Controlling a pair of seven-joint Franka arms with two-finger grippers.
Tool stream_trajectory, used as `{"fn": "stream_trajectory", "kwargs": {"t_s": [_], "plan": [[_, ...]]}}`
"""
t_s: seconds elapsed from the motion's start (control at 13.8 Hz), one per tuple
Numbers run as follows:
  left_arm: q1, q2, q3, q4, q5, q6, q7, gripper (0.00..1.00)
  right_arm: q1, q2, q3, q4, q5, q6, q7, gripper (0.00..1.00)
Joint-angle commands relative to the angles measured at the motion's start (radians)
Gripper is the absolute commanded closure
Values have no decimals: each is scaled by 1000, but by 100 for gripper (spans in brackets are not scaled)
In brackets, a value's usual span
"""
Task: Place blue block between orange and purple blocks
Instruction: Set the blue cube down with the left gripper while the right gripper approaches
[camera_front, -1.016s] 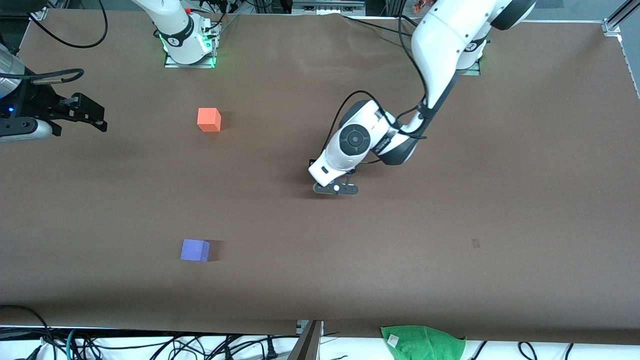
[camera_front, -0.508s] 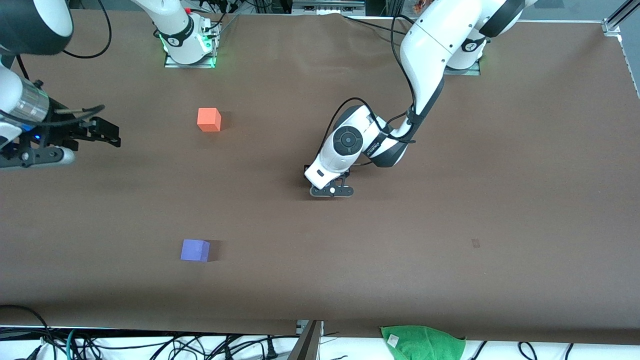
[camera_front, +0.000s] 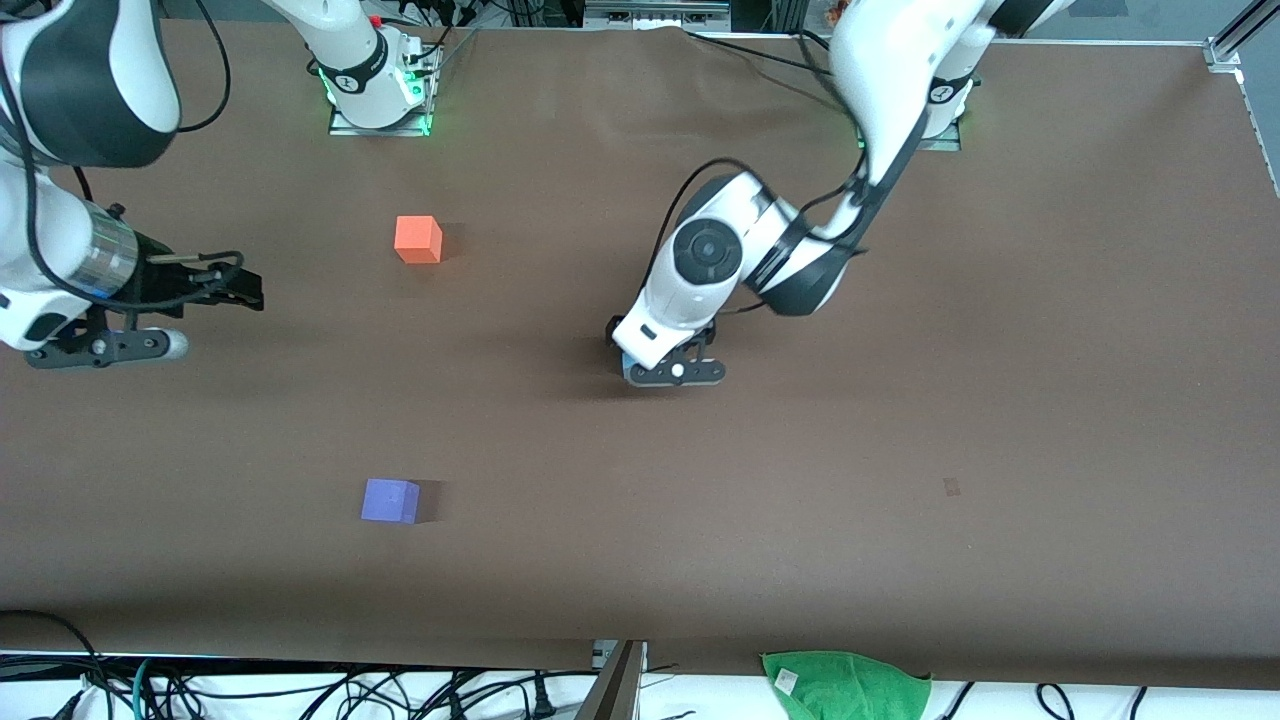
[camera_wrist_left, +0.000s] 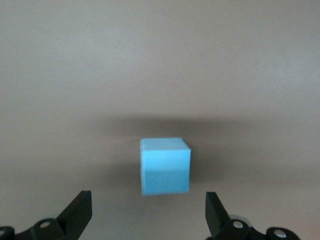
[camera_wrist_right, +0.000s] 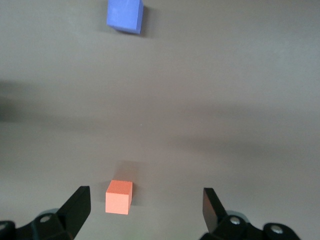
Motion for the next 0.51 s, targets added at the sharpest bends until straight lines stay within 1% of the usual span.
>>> {"fn": "stream_trajectory", "kwargs": {"t_s": [0.0,0.07,0.15,0.22,0.36,0.44], "plan": [[87,-151,2,-35,14,-150,2,0,10,36,8,-2,21,-18,-10,1],[119,-190,2,-32,50,-196,14,0,31,51,17,-6,44,-1,-4,1],[162,-229,1,-32,93,-245,57,0,63,71,20,-6,70,21,7,1],[199,-257,1,-29,112,-285,118,0,94,97,20,-11,85,41,18,1],[286,-311,1,-29,112,-353,254,0,146,127,22,-41,173,112,111,1],[337,-341,1,-29,112,-373,328,0,183,140,22,-63,202,174,168,0]]}}
